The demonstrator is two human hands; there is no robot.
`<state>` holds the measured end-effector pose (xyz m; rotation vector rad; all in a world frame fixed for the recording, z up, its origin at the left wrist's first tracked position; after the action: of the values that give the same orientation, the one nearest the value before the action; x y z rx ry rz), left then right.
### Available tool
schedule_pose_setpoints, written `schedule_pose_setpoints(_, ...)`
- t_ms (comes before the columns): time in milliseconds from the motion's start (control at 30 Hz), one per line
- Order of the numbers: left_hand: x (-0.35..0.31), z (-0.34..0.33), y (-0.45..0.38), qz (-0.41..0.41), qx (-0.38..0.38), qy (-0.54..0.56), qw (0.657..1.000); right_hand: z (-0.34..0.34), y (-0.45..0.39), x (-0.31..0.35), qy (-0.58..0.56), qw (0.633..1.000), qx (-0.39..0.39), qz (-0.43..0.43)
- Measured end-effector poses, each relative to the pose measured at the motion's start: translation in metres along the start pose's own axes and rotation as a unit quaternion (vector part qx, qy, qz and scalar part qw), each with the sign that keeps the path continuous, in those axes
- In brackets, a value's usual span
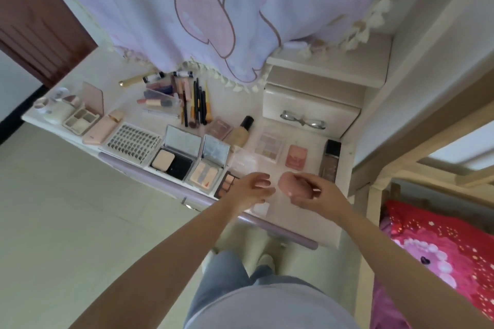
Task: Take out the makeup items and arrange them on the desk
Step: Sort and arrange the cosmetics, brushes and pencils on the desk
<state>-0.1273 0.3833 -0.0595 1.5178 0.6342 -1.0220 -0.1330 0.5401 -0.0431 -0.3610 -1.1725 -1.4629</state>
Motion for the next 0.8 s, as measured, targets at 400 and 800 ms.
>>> schedule_pose_setpoints(400,-0.169,0.134,0.045,-0.213,-0.057,0.281,0.934,0.009,-0.038,0.255,-0.061,0.959,0.166,0.223)
schedule_pose_setpoints(800,-0.254,0.207,0.110,-0.347,-0.129,0.206,0.906,-0.010,-0.023,0.388,-0.013,0.928,0.118,0.354)
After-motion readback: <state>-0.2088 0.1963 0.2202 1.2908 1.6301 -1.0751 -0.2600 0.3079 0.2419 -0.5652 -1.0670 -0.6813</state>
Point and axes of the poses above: each hand's wrist, its own y-axis away from the middle knuckle, its own z-axis out of the back of the hand, x = y × z, the point moved 8 cm from there along -y, towards the middle knuckle, and after that the axes turned 6 degrees about -z, right-handed, at the moved point
